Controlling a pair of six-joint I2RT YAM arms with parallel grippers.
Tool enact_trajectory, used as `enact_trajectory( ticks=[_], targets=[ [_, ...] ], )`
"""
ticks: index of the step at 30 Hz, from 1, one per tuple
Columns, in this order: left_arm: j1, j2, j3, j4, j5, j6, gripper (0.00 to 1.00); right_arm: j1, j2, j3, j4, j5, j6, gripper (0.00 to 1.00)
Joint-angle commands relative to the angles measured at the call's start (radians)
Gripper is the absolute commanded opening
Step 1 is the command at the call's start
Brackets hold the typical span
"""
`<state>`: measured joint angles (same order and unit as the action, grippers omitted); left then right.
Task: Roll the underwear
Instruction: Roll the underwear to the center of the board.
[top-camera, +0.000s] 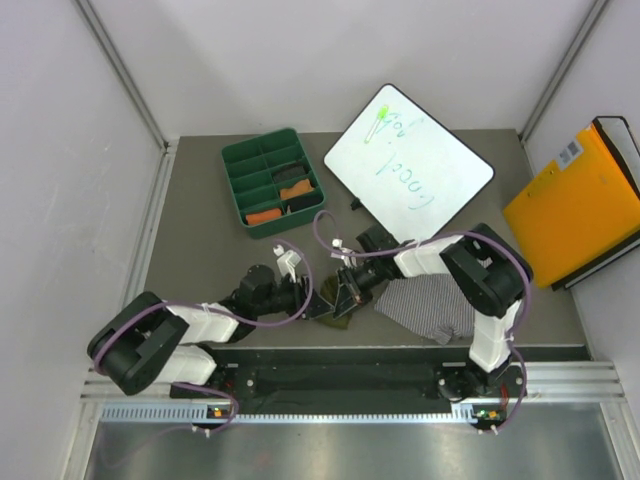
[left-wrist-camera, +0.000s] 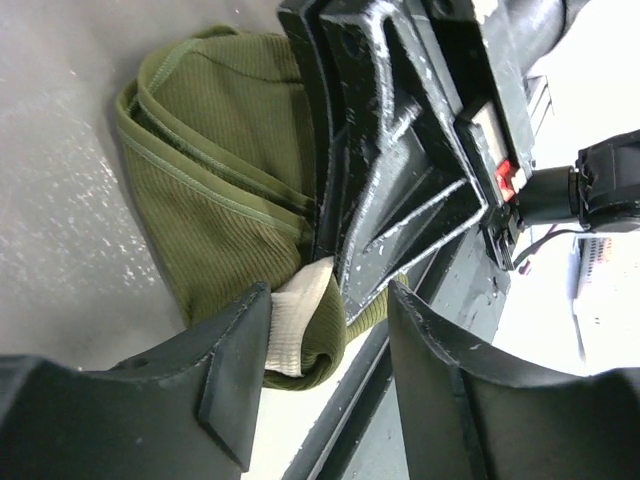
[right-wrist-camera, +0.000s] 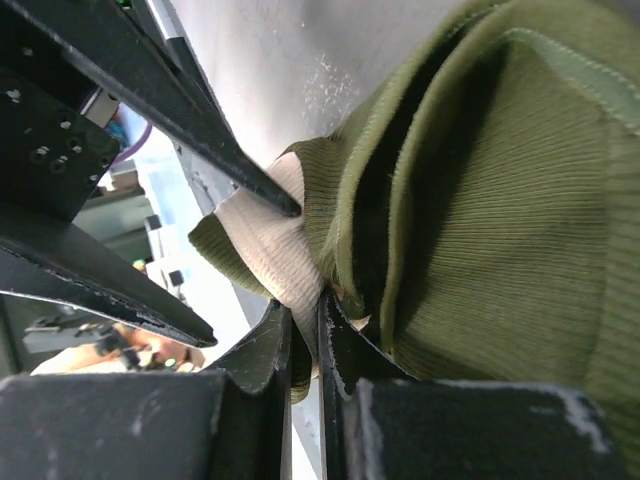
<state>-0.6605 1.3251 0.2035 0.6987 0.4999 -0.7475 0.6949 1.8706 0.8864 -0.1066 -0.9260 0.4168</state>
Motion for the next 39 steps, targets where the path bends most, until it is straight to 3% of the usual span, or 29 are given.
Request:
enact_trajectory(
  ticks=[1,5,6,8,13,19,23,28,35,39],
  targets=[
    [-0.028,0.017,-0.024,0.065,0.025,-0.013,0.50,-0.038,0.061,0.009,0.010,0.090,-0.030,0.00],
    [-0.036,0.051,-0.007,-0.014,-0.030,0.002,0.22,-0.054,0.036,0.006,0.008,0.095,-0.030,0.04],
    [-0.034,0.065,0.003,-0.066,-0.055,0.014,0.10,-0.055,0.010,0.005,0.004,0.096,-0.035,0.06],
    [-0.036,0.112,0.045,-0.125,-0.076,0.025,0.00,-0.058,-0.031,0.002,-0.011,0.116,-0.036,0.24],
    [-0.034,0.216,0.137,-0.293,-0.135,0.042,0.00,-0.058,-0.195,-0.033,-0.047,0.180,-0.021,0.64],
    [-0.031,0.229,0.146,-0.346,-0.175,-0.012,0.00,-0.058,-0.398,-0.191,0.017,0.312,0.079,0.80],
    [-0.030,0.201,0.132,-0.346,-0.196,-0.041,0.00,-0.060,-0.471,-0.315,0.177,0.303,0.190,0.85],
    [-0.031,0.189,0.122,-0.338,-0.198,-0.059,0.00,-0.057,-0.441,-0.400,0.392,0.283,0.260,0.85],
    [-0.031,0.184,0.117,-0.326,-0.196,-0.079,0.00,-0.017,-0.328,-0.403,0.469,0.318,0.278,0.83],
    [-0.031,0.154,0.112,-0.329,-0.202,-0.093,0.00,-0.002,-0.271,-0.402,0.475,0.335,0.287,0.75]
  ],
)
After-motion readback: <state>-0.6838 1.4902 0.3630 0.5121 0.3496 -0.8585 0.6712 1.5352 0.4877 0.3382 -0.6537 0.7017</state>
